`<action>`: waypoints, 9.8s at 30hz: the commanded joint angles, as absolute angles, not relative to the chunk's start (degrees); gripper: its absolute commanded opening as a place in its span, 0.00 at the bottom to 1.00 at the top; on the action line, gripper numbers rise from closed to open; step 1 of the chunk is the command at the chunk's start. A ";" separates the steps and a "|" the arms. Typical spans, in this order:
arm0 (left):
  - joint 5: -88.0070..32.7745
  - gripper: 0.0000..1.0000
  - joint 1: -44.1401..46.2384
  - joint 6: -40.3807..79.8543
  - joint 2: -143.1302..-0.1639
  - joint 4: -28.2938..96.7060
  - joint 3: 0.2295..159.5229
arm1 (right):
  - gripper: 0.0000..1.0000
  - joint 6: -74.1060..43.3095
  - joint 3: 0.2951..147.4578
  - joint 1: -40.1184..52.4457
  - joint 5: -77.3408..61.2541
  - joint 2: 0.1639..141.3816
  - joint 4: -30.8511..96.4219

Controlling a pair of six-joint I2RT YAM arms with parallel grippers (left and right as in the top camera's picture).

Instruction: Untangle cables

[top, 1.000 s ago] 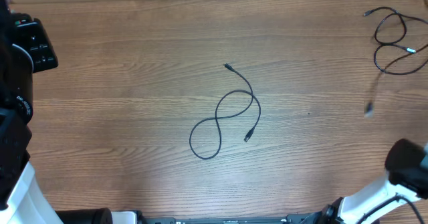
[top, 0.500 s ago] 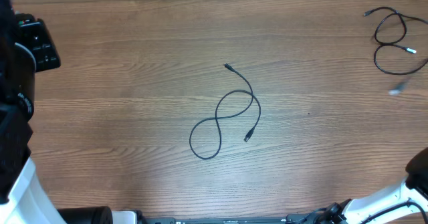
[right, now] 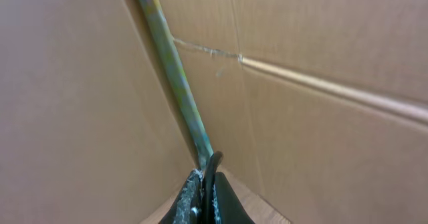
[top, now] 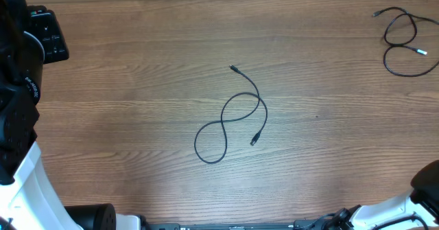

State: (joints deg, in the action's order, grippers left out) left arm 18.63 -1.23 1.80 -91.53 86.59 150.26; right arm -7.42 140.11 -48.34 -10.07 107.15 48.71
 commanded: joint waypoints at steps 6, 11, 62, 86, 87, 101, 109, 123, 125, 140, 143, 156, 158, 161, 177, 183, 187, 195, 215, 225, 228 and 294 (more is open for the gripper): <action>17.93 0.12 -1.58 2.81 -91.29 86.30 150.50 | 0.04 -3.01 132.07 -48.77 -9.96 111.53 47.79; 17.91 0.12 -1.58 2.81 -91.29 86.30 150.50 | 0.04 -2.87 126.72 -49.01 -9.98 111.57 41.87; 15.16 0.06 -1.58 2.79 -91.29 86.54 150.50 | 0.04 3.97 101.19 -52.58 -16.86 119.66 32.64; 15.18 0.06 -1.58 2.76 -91.29 88.53 150.50 | 1.00 -6.42 104.62 -48.77 -34.33 110.32 32.14; 15.16 0.06 -1.58 2.76 -91.29 88.71 150.50 | 1.00 -6.37 106.83 -47.77 -34.09 109.03 33.85; 15.18 0.09 -1.58 2.66 -91.29 88.90 150.50 | 0.95 -3.16 113.03 -21.74 -32.91 101.06 52.34; 15.16 0.09 -1.58 2.55 -91.31 88.40 150.50 | 0.93 -1.74 110.45 2.85 -28.08 101.75 57.23; 15.18 0.15 -1.58 2.55 -91.35 89.17 150.50 | 0.99 -25.17 94.04 37.56 -2.04 107.44 52.75; 15.18 0.18 -1.58 2.57 -91.35 89.91 150.50 | 0.98 -27.16 90.65 39.24 -0.58 107.50 52.82; 15.14 0.18 -1.58 2.59 -91.39 91.53 150.50 | 0.89 -31.92 71.61 40.99 -6.15 107.50 54.61; 14.96 0.18 -1.58 2.59 -91.39 91.55 150.50 | 0.89 -31.92 71.59 42.09 -6.33 107.50 54.48; 14.98 0.18 -1.58 2.59 -91.39 91.53 150.50 | 0.84 -31.46 71.57 46.65 -4.32 107.50 52.73; 15.00 0.18 -1.58 2.57 -91.39 91.55 150.50 | 0.79 -31.05 71.57 46.65 -4.36 107.50 52.53; 15.00 0.18 -1.58 2.57 -91.39 91.55 150.50 | 0.75 -30.63 71.20 46.68 -4.38 107.50 52.01; 15.00 0.18 -1.58 2.57 -91.39 92.38 150.50 | 0.76 -25.36 67.44 46.63 -4.56 111.44 46.52; 15.00 0.18 -1.58 2.57 -91.39 92.38 150.50 | 0.75 -25.02 67.44 46.54 -3.92 113.97 45.69; 15.00 0.18 -1.58 2.57 -91.39 92.38 150.50 | 0.04 -25.02 67.44 46.48 -3.68 115.13 45.54; 15.22 0.18 -1.58 2.55 -91.39 92.40 150.50 | 0.04 -23.70 67.79 46.50 -2.09 115.09 45.67; 15.18 0.18 -1.58 2.33 -91.39 92.40 150.50 | 0.04 -15.86 123.94 41.91 1.61 108.22 68.34; 15.18 0.19 -1.58 2.33 -91.39 92.36 150.50 | 0.04 -9.28 156.31 28.99 4.67 108.20 71.66; 15.18 0.19 -1.58 2.33 -91.39 92.36 150.50 | 0.04 -9.30 162.63 23.46 4.64 108.20 71.44; 14.96 0.17 -1.58 2.35 -91.39 94.21 150.50 | 0.04 10.92 83.22 36.80 -14.74 119.02 53.56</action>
State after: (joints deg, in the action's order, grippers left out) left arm 15.59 -1.23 1.78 -91.53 94.35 150.26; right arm 10.79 80.82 36.51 -13.82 118.87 51.51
